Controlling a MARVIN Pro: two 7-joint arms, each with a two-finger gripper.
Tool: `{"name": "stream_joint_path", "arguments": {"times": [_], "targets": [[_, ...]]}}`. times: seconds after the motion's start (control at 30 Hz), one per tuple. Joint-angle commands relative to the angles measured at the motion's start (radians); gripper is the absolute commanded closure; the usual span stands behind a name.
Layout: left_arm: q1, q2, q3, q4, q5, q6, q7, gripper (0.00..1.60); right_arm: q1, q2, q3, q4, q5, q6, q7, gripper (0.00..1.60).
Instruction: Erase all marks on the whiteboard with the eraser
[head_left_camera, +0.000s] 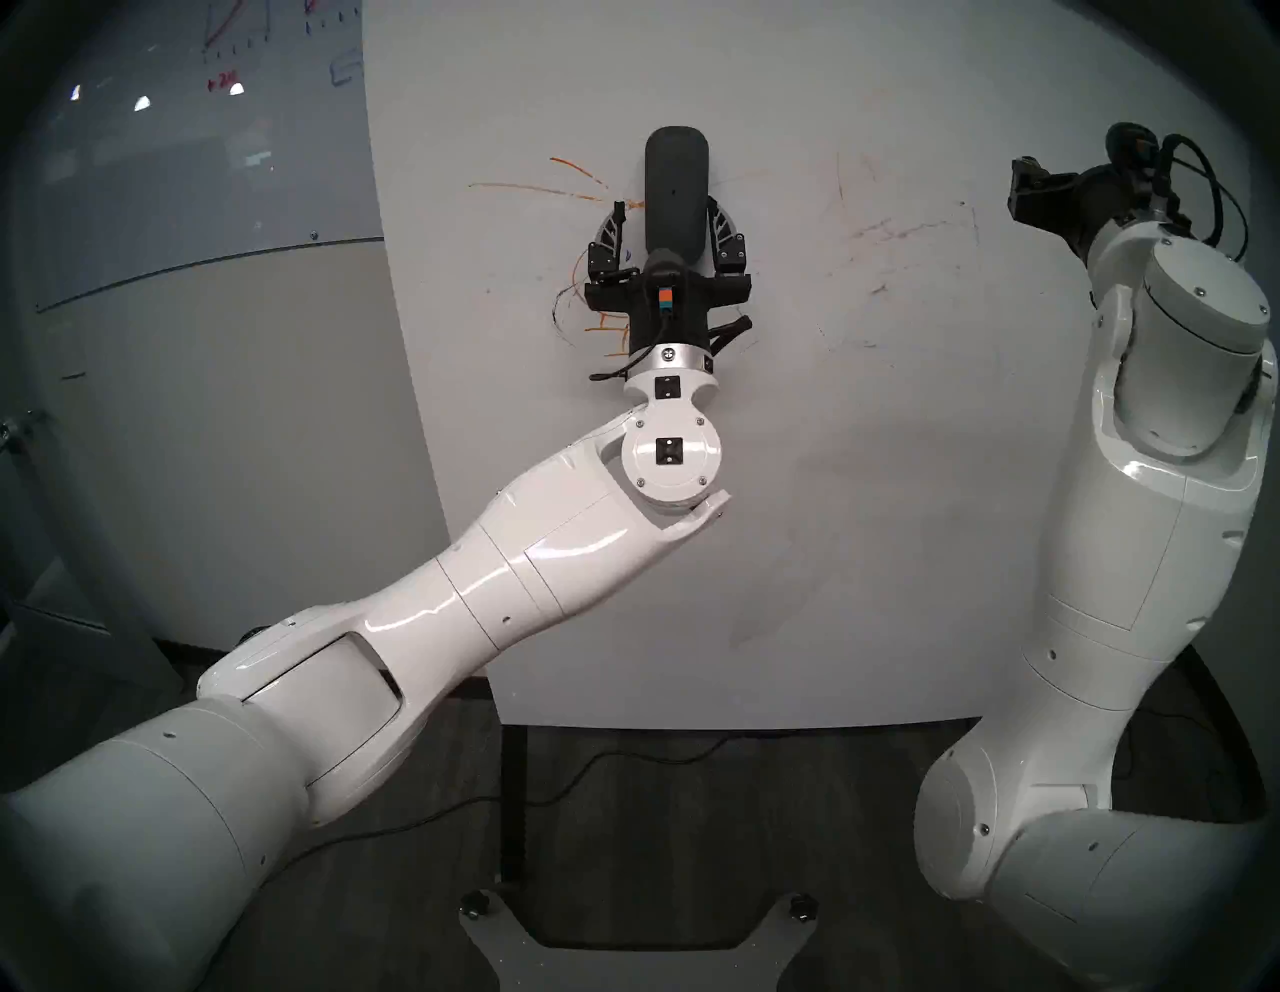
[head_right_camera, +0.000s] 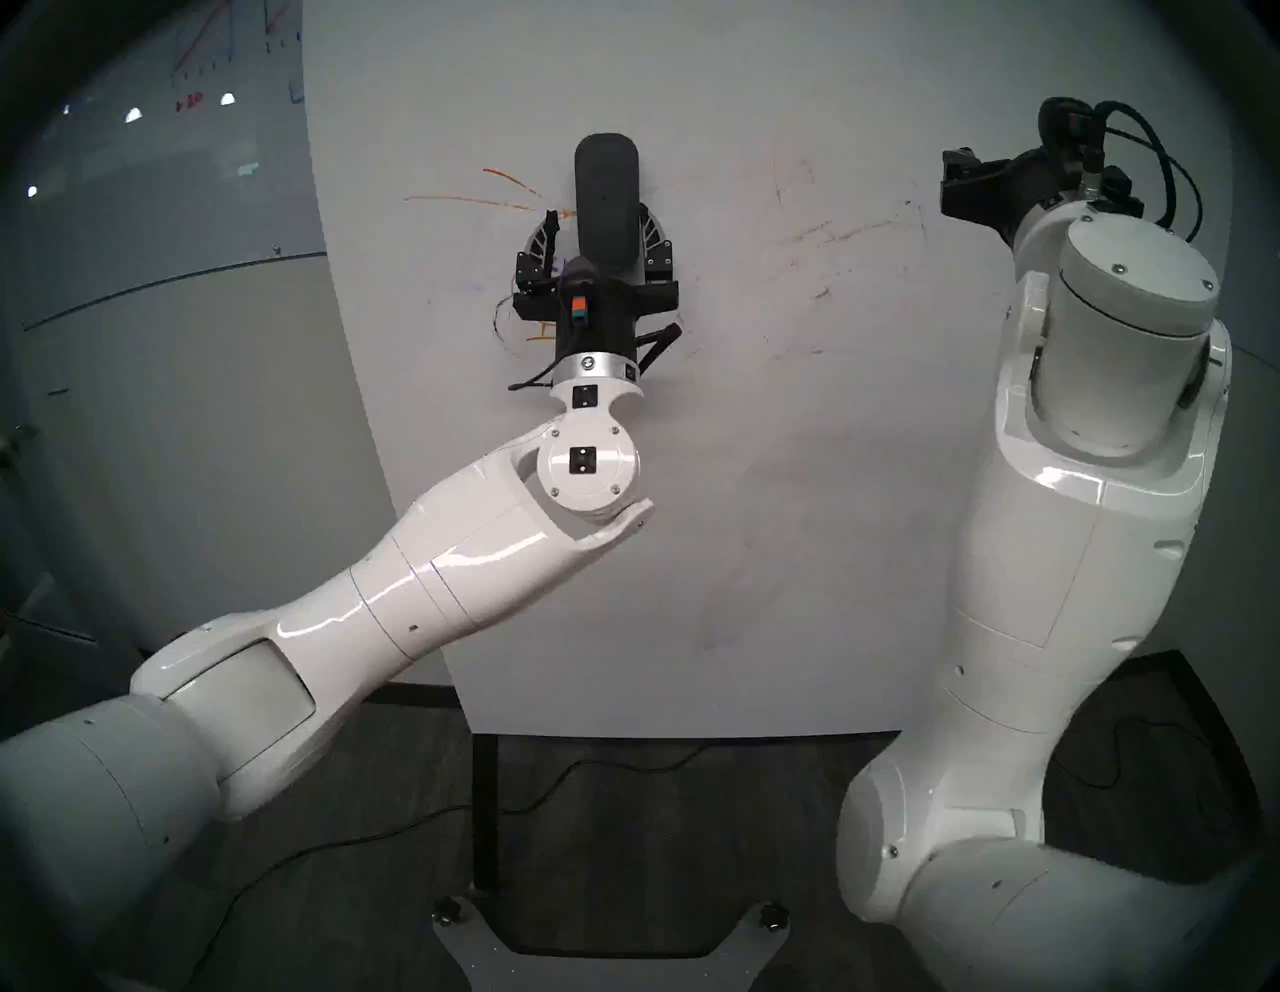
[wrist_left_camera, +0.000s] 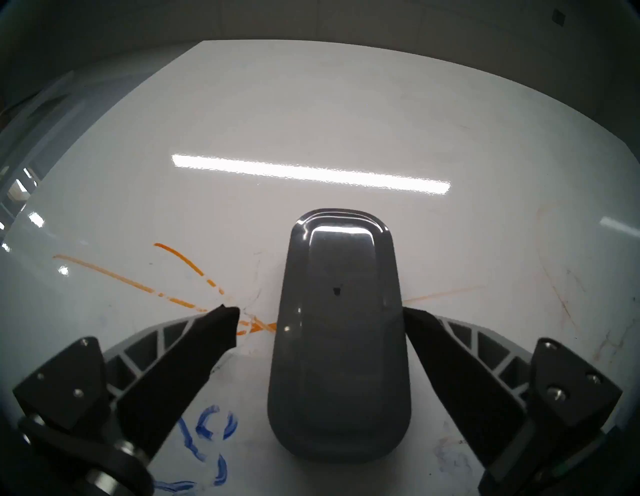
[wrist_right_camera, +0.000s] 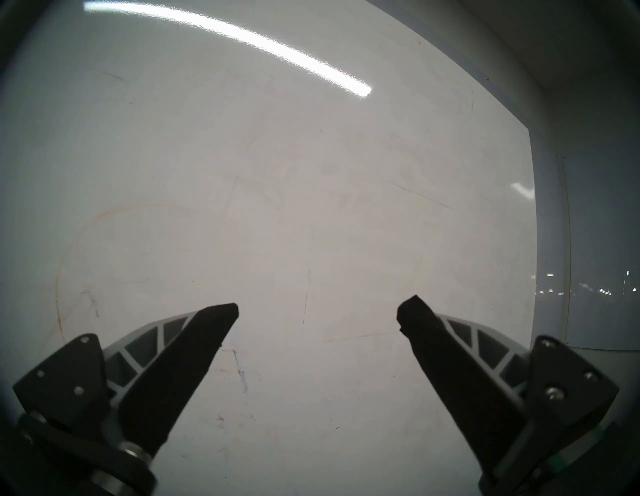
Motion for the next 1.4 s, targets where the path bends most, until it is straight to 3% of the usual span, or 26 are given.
{"name": "stream_joint_path", "arguments": {"times": [0.0, 0.07, 0.1, 0.13, 0.23, 0.3, 0.33, 0.37, 0.4, 0.47, 0.5, 0.53, 1.0, 1.37], "targets": [[-0.01, 0.012, 0.005, -0.028, 0.024, 0.024, 0.005, 0.0, 0.009, 0.0, -0.002, -0.011, -0.002, 0.001, -0.003, 0.0], [-0.008, 0.012, 0.004, -0.031, 0.026, 0.028, 0.008, 0.0, 0.009, 0.0, -0.002, -0.011, -0.002, 0.001, -0.003, 0.0], [-0.008, 0.011, 0.004, -0.036, 0.026, 0.034, 0.009, 0.14, 0.009, 0.0, -0.002, -0.011, -0.001, 0.001, -0.003, 0.0], [-0.007, -0.001, -0.005, -0.046, 0.016, 0.048, 0.022, 0.91, 0.009, 0.0, -0.002, -0.011, -0.001, 0.0, -0.003, 0.0], [-0.007, -0.005, -0.008, -0.051, 0.01, 0.054, 0.026, 0.99, 0.009, 0.0, -0.002, -0.011, -0.001, 0.0, -0.003, 0.0], [0.0, -0.013, -0.022, -0.057, -0.017, 0.047, 0.031, 0.9, 0.009, 0.0, -0.002, -0.011, -0.001, 0.0, -0.003, 0.0], [0.0, -0.012, -0.023, -0.059, -0.018, 0.046, 0.029, 0.63, 0.009, 0.0, -0.002, -0.011, -0.001, 0.0, -0.003, 0.0], [0.0, -0.013, -0.026, -0.06, -0.022, 0.042, 0.03, 0.0, 0.009, 0.0, -0.002, -0.011, -0.001, 0.0, -0.003, 0.0], [0.0, -0.013, -0.027, -0.061, -0.024, 0.044, 0.032, 0.0, 0.009, 0.0, -0.003, -0.011, -0.001, 0.001, -0.003, 0.0], [0.0, -0.014, -0.031, -0.066, -0.032, 0.047, 0.038, 1.09, 0.009, 0.0, -0.003, -0.011, 0.0, 0.001, -0.003, 0.0], [0.001, -0.013, -0.031, -0.063, -0.033, 0.041, 0.038, 0.06, 0.009, 0.0, -0.003, -0.011, 0.0, 0.001, -0.003, 0.0], [0.002, -0.012, -0.03, -0.062, -0.033, 0.038, 0.038, 0.0, 0.009, 0.001, -0.003, -0.011, 0.0, 0.001, -0.004, 0.0], [0.002, 0.023, -0.035, -0.081, -0.087, 0.012, 0.007, 0.0, 0.008, 0.001, -0.003, -0.011, 0.001, 0.001, -0.004, 0.0], [-0.008, 0.09, -0.026, -0.125, -0.101, 0.119, -0.038, 0.0, 0.008, 0.002, -0.003, -0.011, 0.002, 0.001, -0.005, 0.0]]}}
